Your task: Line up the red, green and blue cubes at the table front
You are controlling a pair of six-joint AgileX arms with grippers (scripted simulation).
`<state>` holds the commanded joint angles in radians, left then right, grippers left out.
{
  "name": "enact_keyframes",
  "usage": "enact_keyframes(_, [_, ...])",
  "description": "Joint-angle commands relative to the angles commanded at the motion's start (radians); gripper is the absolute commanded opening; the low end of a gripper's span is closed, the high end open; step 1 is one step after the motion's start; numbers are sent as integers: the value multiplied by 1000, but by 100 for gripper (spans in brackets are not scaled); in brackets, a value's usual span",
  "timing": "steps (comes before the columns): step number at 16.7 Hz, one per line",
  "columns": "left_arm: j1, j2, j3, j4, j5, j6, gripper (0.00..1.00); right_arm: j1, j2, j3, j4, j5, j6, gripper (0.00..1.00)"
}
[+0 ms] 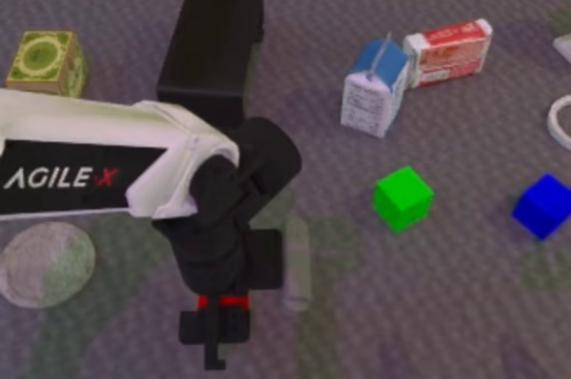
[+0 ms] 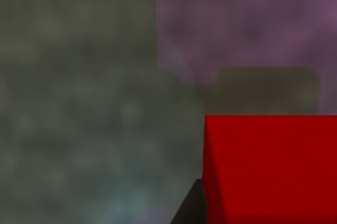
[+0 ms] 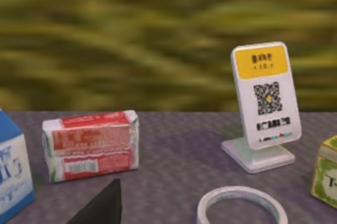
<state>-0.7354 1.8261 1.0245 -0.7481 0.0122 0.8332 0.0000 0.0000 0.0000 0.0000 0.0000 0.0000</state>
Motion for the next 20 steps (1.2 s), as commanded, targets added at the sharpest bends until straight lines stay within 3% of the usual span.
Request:
enact_keyframes(6, [0,0,0,0,0,0,98,0,0,0,0,0,0,100])
enact_keyframes(16, [1,-2,3,-4,0,1,100,0,0,0,0,0,0,100])
enact_keyframes(20, [12,-48,75,-121,-1,-2,100,0,0,0,0,0,0,100])
